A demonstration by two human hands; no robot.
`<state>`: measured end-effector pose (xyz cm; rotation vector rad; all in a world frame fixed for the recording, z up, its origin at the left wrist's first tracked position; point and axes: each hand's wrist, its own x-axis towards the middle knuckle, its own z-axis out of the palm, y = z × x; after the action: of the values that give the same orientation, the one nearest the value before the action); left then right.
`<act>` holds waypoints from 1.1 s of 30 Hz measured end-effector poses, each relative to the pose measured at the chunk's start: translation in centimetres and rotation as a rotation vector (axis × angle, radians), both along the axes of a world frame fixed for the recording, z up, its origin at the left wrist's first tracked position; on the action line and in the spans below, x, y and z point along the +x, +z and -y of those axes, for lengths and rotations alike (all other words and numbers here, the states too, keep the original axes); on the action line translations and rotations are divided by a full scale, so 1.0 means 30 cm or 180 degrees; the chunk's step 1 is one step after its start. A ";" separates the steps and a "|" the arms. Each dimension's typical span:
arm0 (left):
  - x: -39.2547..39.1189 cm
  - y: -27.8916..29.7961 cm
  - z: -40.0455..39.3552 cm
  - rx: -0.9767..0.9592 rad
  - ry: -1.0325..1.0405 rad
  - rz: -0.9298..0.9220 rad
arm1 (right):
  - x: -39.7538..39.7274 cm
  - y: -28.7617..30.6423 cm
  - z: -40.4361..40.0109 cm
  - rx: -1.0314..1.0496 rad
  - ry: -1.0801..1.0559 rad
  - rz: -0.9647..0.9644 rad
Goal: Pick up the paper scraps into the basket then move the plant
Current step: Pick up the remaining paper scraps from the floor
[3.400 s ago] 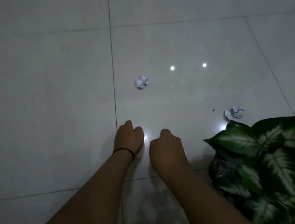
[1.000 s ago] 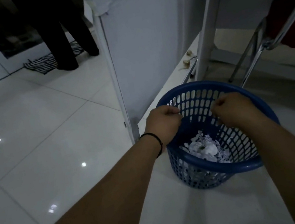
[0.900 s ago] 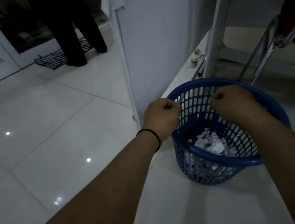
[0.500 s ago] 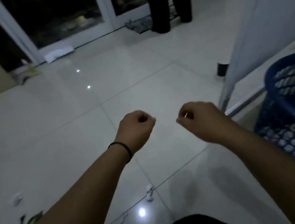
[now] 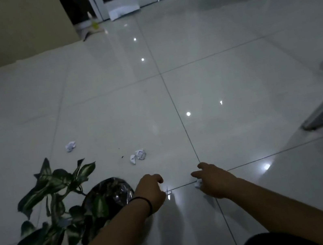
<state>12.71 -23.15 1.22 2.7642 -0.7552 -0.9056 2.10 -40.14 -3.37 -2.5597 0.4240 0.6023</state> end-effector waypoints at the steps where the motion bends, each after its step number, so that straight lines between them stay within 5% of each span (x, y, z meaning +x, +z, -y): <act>1: -0.011 -0.033 0.001 -0.0002 0.0008 -0.0038 | -0.005 -0.022 0.000 -0.0134 0.0109 0.0027; 10: -0.056 -0.234 0.025 0.0106 0.0442 -0.0072 | -0.019 -0.144 0.017 -0.0630 0.0654 0.0272; 18: -0.036 -0.282 0.056 0.0324 0.0559 -0.0134 | 0.100 -0.146 0.048 -0.0060 0.0294 0.0325; 26: 0.323 0.142 0.264 -0.0137 0.0128 0.0743 | 0.437 0.073 0.042 0.0562 -0.0088 0.0610; 33: 0.774 0.429 0.123 -0.0057 -0.0080 0.1338 | 0.816 0.220 -0.031 -0.0572 0.0688 0.0290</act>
<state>35.94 -26.83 14.09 2.9691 -0.8491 -0.3138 26.59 -39.23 3.22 -2.8160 0.1777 0.5409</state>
